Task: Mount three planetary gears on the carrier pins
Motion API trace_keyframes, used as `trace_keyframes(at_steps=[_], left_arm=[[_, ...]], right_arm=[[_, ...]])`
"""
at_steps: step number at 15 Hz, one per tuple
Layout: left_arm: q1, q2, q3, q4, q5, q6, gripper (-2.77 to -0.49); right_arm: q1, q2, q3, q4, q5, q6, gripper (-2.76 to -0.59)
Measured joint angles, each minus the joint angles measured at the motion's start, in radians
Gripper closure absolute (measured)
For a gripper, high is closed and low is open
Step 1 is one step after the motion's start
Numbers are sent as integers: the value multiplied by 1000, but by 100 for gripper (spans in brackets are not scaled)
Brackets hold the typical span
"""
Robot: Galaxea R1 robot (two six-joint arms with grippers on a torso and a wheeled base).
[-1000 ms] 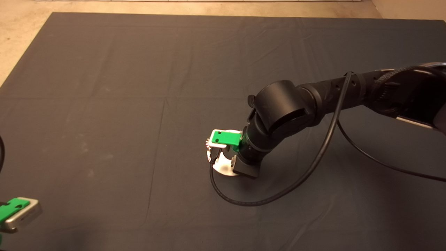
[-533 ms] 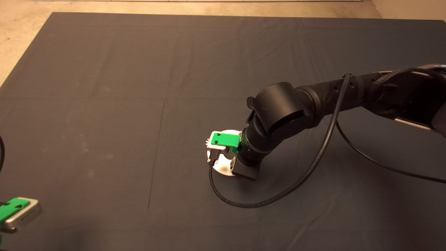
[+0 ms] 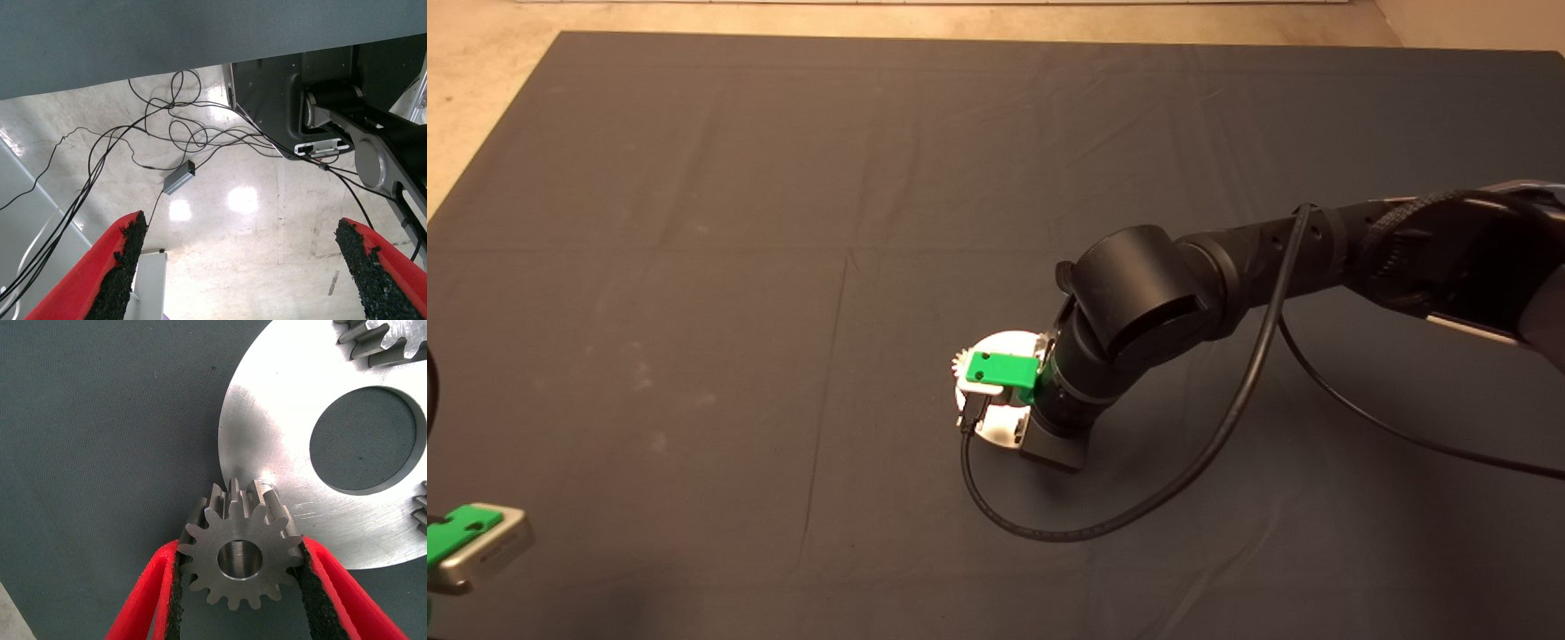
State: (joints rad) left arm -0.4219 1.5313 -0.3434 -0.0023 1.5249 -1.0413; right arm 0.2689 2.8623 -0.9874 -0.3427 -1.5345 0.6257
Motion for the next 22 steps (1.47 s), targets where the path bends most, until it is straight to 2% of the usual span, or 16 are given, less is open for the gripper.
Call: trace_keyframes(at_steps=[7, 22], left_arm=[[0, -4, 0, -13, 0, 0, -202], [0, -14, 0, -14, 0, 0, -202]], right_arm=[[0, 0, 0, -1, 0, 0, -104], [8, 0, -14, -1, 0, -1, -104]])
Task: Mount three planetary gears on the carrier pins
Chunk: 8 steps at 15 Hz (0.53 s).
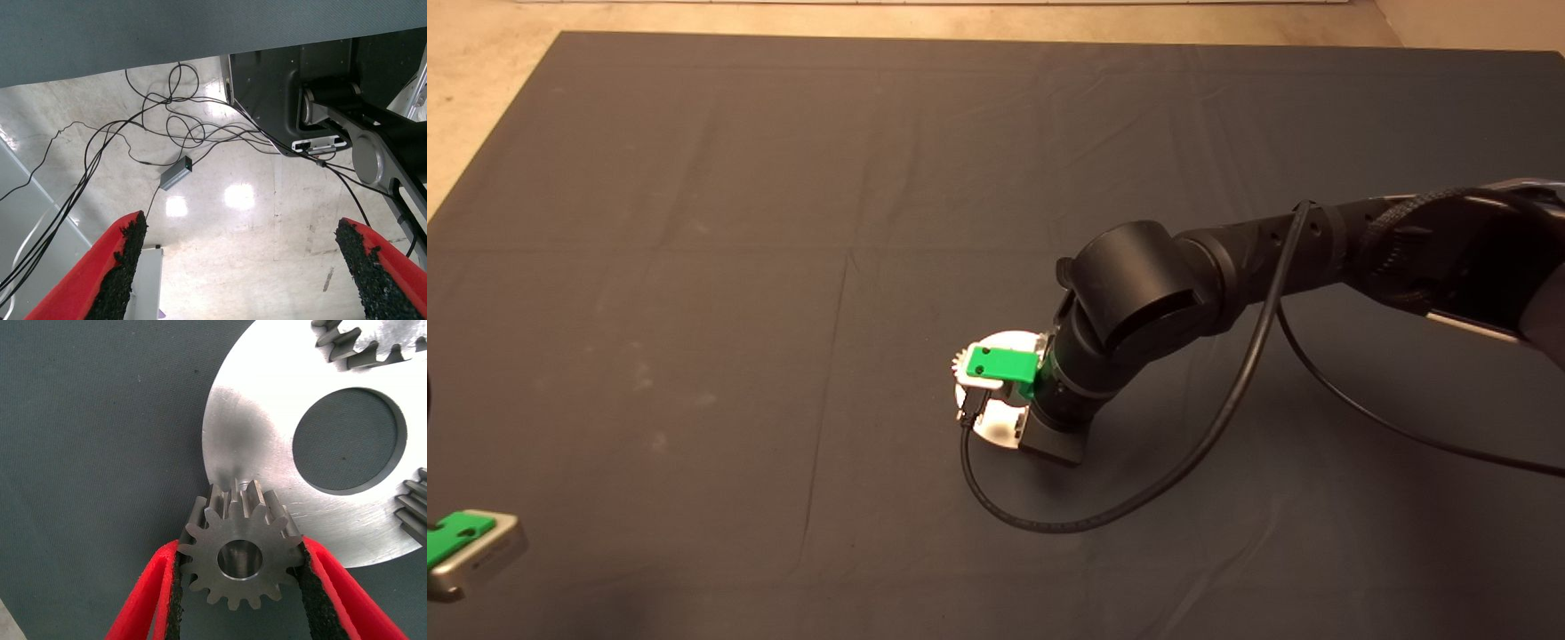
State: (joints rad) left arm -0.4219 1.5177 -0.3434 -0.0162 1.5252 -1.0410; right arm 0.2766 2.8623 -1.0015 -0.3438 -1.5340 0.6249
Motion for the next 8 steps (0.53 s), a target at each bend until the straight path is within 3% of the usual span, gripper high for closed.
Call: trace_keyframes(at_steps=[8], left_arm=[[0, 0, 0, 0, 0, 0, -202]], right_arm=[[4, 1, -4, -3, 0, 0, -104]])
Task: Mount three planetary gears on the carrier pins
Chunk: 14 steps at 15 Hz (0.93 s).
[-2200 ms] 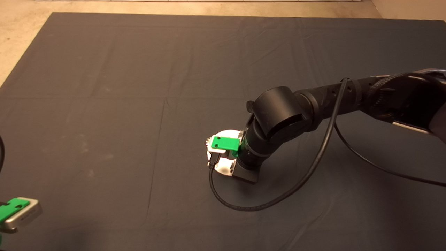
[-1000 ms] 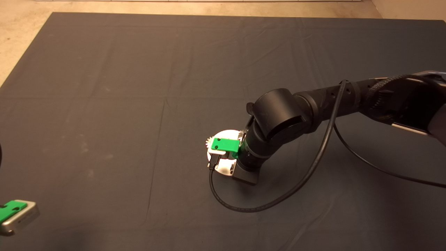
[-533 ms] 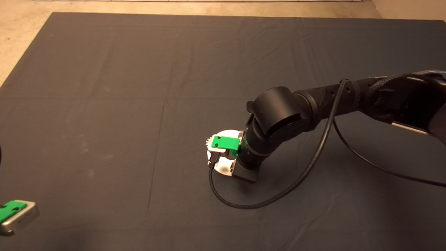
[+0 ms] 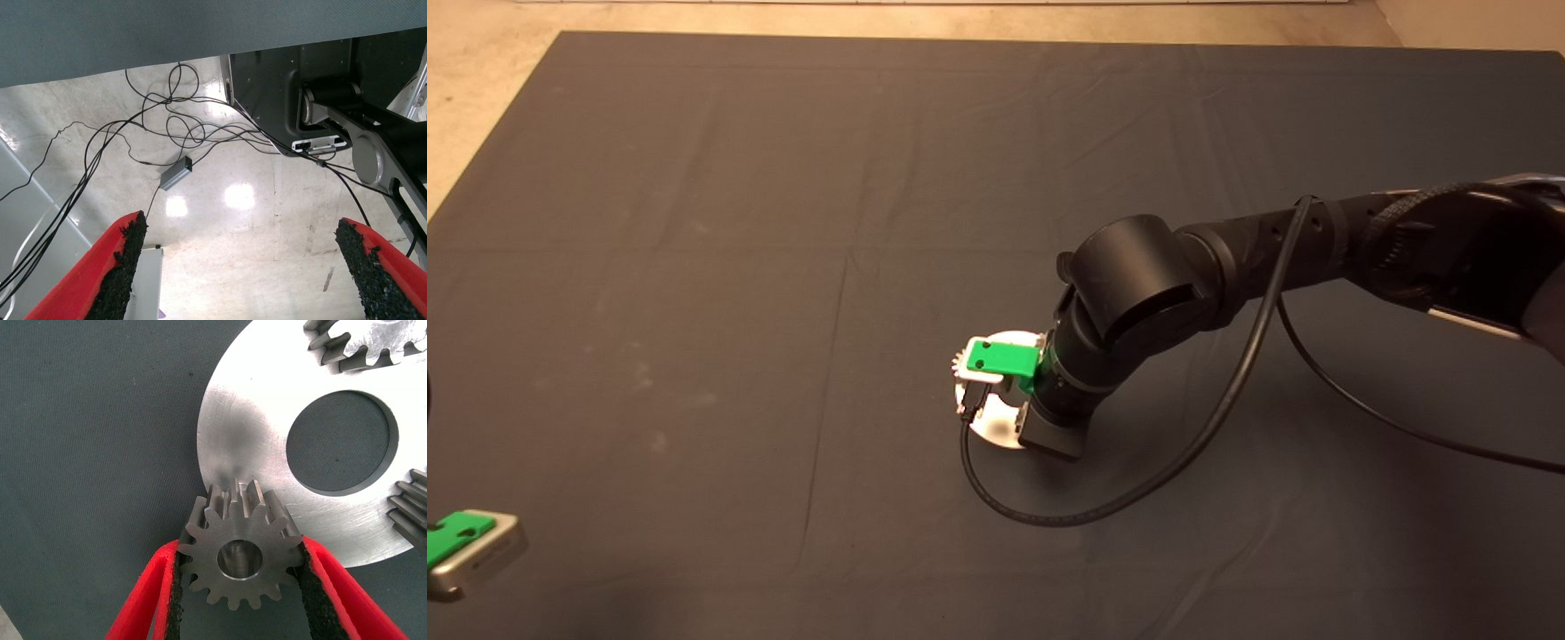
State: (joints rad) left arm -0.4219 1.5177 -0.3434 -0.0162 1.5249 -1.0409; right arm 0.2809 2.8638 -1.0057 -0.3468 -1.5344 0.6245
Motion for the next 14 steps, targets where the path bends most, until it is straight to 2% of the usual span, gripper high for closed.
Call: trace_keyframes(at_steps=[14], left_arm=[[0, 0, 0, 0, 0, 3, -202]], right_arm=[[0, 1, 0, -1, 0, -1, -104]])
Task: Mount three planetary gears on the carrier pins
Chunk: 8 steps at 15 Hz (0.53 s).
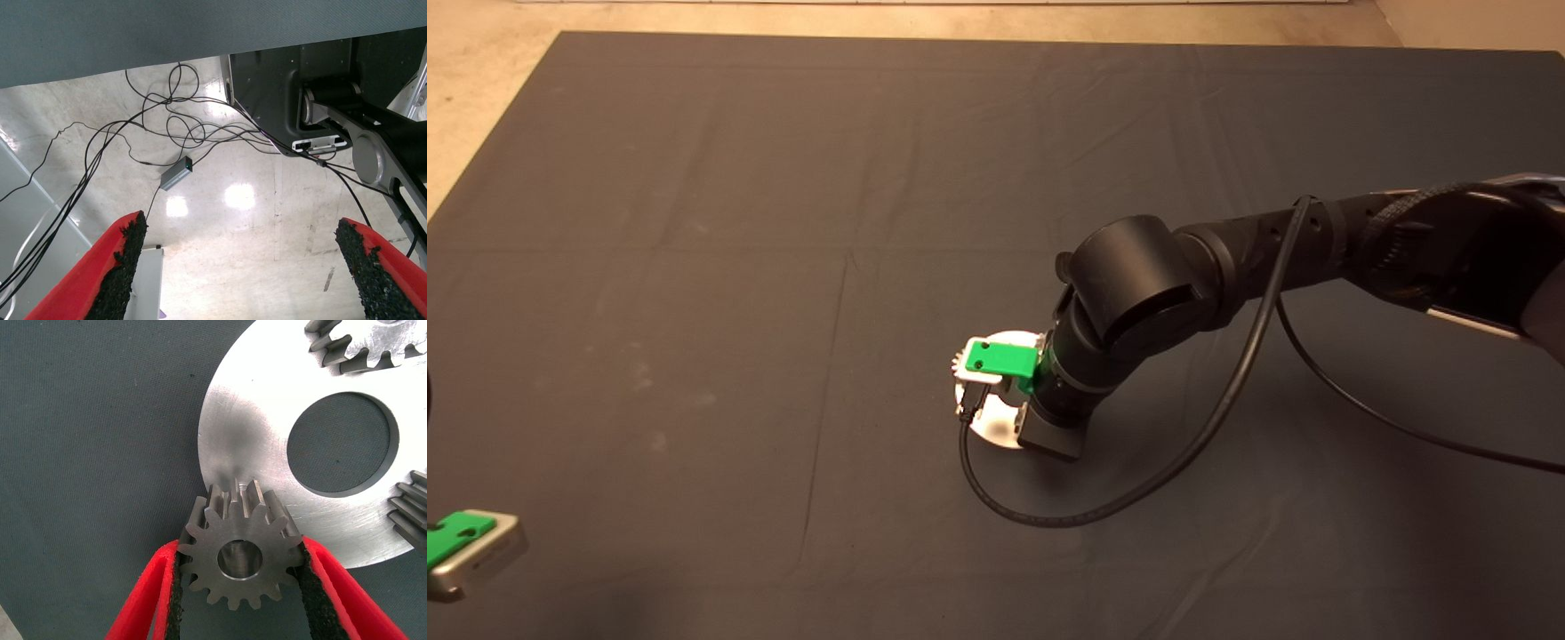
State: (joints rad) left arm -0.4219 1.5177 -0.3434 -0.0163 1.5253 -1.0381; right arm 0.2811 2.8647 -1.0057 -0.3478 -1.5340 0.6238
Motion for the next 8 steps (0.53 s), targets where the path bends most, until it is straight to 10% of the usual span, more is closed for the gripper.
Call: trace_keyframes(at_steps=[8], left_arm=[[0, 0, 0, 0, 0, 1, -202]], right_arm=[[2, -3, 0, 0, 0, -3, -104]])
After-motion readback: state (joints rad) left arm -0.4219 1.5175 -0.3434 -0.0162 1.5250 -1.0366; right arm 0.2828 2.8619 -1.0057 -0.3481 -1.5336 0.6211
